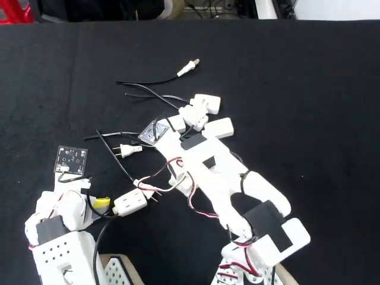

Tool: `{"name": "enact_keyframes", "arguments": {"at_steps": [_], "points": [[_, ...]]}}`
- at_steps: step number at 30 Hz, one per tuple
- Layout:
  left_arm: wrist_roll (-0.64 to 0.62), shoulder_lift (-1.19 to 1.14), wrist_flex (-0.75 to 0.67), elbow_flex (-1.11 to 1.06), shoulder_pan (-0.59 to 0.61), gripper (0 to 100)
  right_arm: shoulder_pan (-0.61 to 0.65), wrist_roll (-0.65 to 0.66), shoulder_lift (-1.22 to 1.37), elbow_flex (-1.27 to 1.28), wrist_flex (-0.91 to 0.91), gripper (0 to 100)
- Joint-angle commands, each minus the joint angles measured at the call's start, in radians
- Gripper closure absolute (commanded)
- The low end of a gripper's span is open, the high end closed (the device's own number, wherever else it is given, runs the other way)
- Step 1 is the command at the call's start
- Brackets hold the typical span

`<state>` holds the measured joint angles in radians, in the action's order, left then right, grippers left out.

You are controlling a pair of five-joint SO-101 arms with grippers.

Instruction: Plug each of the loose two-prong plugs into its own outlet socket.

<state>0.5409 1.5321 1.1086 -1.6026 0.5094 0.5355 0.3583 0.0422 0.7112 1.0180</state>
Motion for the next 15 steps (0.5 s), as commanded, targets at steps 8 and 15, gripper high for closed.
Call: {"name": "enact_keyframes", "arguments": {"at_steps": [8, 15], "points": [[0.009, 0.003, -0.02, 0.007, -0.013, 60, -0.028, -0.029, -0.025, 0.01, -0.008, 94.4], [0.009, 0.003, -0.02, 0.007, -0.013, 60, -0.137, -0.025, -0.277, 0.162, -0.157, 95.7]]}}
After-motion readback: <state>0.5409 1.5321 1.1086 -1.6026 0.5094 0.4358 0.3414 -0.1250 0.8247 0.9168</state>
